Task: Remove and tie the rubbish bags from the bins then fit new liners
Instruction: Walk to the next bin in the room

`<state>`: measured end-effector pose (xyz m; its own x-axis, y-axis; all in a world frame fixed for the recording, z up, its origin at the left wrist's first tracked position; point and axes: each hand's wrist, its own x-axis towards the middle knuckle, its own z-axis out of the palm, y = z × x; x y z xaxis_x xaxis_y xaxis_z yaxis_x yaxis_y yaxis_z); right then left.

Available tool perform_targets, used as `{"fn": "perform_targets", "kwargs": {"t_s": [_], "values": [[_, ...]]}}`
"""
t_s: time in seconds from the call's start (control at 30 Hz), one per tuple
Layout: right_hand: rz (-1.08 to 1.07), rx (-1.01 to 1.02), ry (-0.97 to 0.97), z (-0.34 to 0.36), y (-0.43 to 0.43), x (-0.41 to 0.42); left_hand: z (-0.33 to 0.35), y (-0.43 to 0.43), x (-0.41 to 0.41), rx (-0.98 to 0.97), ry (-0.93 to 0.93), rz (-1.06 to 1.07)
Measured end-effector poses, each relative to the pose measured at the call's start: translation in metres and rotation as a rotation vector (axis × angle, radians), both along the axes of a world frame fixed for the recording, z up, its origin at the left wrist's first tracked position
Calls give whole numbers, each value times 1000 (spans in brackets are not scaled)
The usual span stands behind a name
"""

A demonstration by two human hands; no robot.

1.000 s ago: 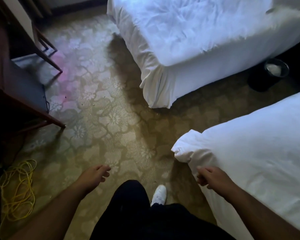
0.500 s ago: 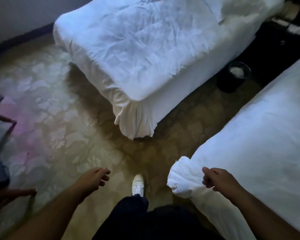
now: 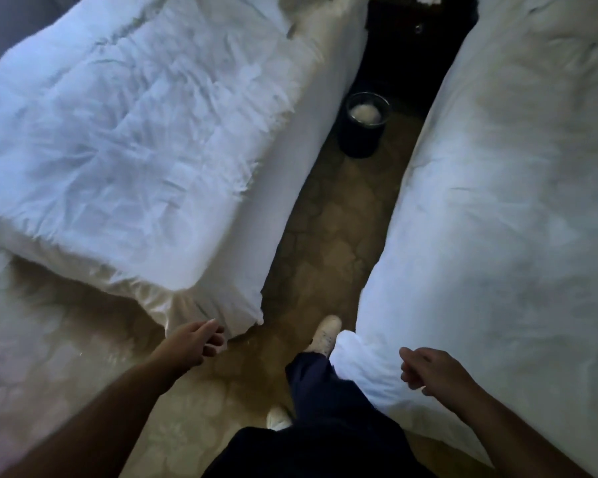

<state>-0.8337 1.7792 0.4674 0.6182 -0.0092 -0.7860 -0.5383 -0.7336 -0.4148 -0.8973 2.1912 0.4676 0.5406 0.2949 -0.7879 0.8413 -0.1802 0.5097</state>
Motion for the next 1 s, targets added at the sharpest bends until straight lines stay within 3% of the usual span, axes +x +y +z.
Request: {"fn": "perform_targets", "kwargs": {"t_s": [0.5,1.0], "values": [[51,10,-13,21,4,245,5,-22,245,32,38,-160],[-299,-4,-61,32,-38,451,-5,-36,555,-16,27,-422]]}}
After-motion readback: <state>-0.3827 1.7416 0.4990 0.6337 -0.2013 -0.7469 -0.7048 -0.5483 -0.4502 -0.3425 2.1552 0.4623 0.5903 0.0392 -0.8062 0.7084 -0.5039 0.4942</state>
